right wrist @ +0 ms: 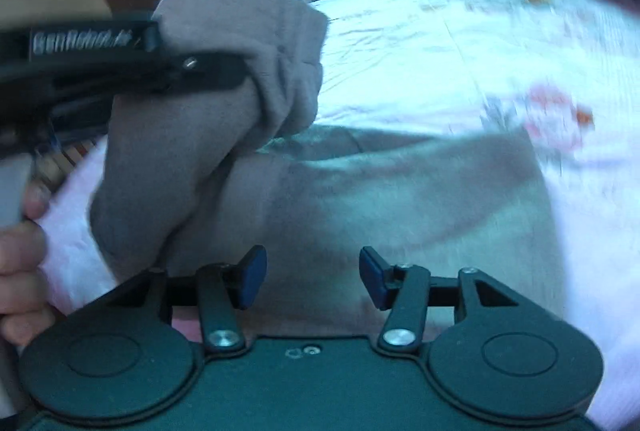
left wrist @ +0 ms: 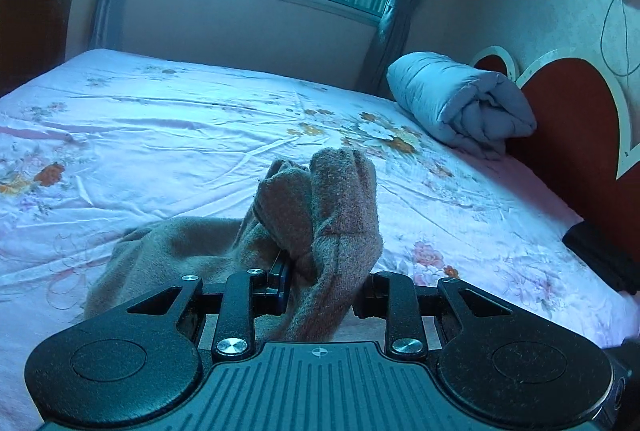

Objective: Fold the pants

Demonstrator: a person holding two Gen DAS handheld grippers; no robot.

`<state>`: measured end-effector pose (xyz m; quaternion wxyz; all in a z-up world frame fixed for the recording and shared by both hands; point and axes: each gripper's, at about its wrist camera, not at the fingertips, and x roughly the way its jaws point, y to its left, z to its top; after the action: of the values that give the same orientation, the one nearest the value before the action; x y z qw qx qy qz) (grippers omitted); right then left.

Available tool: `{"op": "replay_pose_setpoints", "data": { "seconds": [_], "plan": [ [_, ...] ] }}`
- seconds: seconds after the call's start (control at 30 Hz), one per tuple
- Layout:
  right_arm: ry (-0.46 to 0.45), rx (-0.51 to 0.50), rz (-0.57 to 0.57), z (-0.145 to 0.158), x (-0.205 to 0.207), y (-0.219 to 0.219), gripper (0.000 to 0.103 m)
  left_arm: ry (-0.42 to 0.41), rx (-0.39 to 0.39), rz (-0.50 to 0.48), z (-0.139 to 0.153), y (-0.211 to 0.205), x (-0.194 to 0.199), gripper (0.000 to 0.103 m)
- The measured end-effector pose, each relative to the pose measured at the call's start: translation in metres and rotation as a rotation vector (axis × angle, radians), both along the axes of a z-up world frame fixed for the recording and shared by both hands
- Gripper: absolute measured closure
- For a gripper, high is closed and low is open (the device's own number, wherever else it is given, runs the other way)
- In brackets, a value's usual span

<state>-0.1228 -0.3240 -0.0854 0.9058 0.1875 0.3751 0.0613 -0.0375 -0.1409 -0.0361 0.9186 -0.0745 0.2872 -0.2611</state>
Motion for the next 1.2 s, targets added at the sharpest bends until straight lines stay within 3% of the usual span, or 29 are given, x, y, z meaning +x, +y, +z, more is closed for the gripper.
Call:
{"op": "replay_pose_setpoints", "data": {
  "seconds": [0.07,0.13,0.37,0.57,0.67,0.77,0.87,0.93,1.03,1.1,1.2],
  "plan": [
    [0.012,0.057,-0.009,-0.004,-0.008,-0.012,0.055,-0.011,0.019,-0.006,0.0,-0.004,0.006,0.074],
    [0.007,0.006,-0.067,-0.003,-0.013,-0.018,0.054,-0.014,0.038,-0.021,0.0,-0.01,0.007,0.074],
    [-0.021,0.027,-0.197,0.001,-0.022,-0.058,0.055,-0.044,0.109,-0.138,-0.01,-0.06,-0.02,0.074],
    [-0.014,-0.012,-0.319,0.004,-0.028,-0.086,0.058,-0.096,0.242,-0.222,-0.034,-0.1,-0.047,0.074],
    [-0.008,-0.015,-0.365,0.004,-0.035,-0.105,0.057,-0.075,0.313,-0.262,-0.047,-0.109,-0.052,0.074],
    [-0.028,0.056,-0.388,0.008,-0.042,-0.125,0.054,-0.068,0.361,-0.294,-0.053,-0.118,-0.057,0.072],
    [-0.043,0.174,-0.391,0.01,-0.037,-0.141,0.048,-0.06,0.368,-0.318,-0.046,-0.117,-0.061,0.063],
    [-0.049,0.235,-0.377,0.013,-0.028,-0.146,0.044,-0.032,0.327,-0.339,-0.037,-0.11,-0.06,0.045],
    [-0.055,0.274,-0.36,0.021,-0.019,-0.148,0.044,-0.059,0.285,-0.354,-0.021,-0.102,-0.064,0.027],
    [-0.05,0.265,-0.339,0.027,-0.01,-0.145,0.044,-0.056,0.264,-0.353,-0.01,-0.095,-0.062,0.025],
    [0.002,0.276,-0.284,0.023,0.007,-0.136,0.043,-0.004,0.228,-0.278,-0.005,-0.07,-0.044,0.024]
  ]
}}
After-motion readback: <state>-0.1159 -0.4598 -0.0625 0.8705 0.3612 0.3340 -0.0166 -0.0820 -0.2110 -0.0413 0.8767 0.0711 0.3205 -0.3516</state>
